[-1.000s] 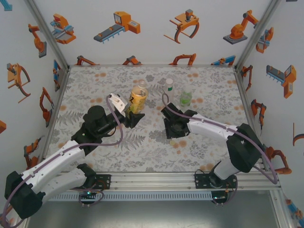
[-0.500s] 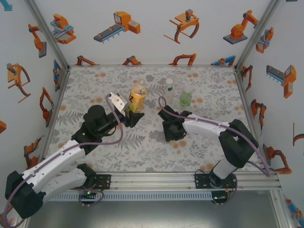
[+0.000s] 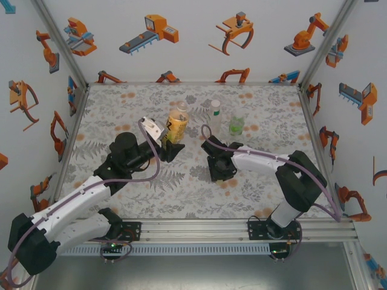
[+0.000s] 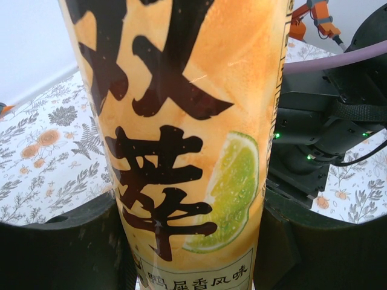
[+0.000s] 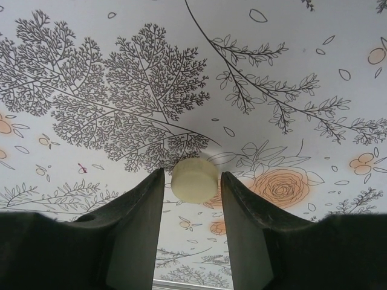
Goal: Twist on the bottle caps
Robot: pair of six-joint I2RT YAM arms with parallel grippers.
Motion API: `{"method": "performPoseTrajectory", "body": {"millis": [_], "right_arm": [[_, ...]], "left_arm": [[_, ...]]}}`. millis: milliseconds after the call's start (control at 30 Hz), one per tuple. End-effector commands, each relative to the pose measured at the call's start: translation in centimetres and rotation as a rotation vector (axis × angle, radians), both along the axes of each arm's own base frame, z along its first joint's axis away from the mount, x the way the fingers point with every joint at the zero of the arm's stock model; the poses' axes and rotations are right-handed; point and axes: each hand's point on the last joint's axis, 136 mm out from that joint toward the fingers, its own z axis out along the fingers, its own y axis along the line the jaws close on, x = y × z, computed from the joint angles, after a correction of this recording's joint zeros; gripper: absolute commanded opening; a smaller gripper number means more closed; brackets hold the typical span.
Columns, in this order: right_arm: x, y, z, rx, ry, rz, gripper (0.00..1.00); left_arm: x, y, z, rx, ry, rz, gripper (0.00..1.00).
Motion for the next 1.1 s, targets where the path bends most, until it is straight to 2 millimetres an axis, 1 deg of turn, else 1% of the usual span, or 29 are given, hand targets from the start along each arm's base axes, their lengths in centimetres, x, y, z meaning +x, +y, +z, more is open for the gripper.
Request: {"method": "performPoseTrajectory", "body": {"millis": [0,367,667,900,1067], "right_arm": [[-0.8,-0.2,-0.7,-0.010,0.028,-0.009,0.42],[-1.2,-0.5,-1.0,-0.011,0.035,-0.009,0.41],[-1.0,-0.6,-0.9,-0.010,0.018,-0.013,0.38],[-0.5,-0.6,0.4,0.004,-0.025,-0.009,0.36],[0.0,-0.1,2.5,0.052,-0.088,0.020,0.35]], "left_arm": [[0.0,-0.4,2.0,-0.057,-0.026,-0.020,0.00],[0.3,-1.1,2.0,-0.068,-0.014,-0.039,0.00],[0.3,-1.0,1.9,-0.062,-0.008,-0.037,0.00],[0.2,-1.0,1.7,-0.047,-0.007,-0.039,0.00],[-0.4,-1.5,1.0,0.010,0.005,-0.090,0.00]]}}
